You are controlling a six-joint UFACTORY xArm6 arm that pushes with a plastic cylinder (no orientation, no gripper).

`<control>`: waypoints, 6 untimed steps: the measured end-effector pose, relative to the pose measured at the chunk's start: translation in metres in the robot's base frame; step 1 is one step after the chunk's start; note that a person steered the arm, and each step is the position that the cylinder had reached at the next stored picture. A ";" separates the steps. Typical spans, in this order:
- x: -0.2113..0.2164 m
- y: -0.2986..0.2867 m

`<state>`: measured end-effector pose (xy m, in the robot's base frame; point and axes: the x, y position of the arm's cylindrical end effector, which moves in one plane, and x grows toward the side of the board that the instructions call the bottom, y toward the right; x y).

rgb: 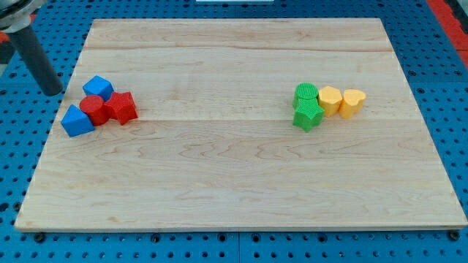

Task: Separate the red blocks from the blue blocks

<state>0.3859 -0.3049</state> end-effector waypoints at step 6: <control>0.061 0.107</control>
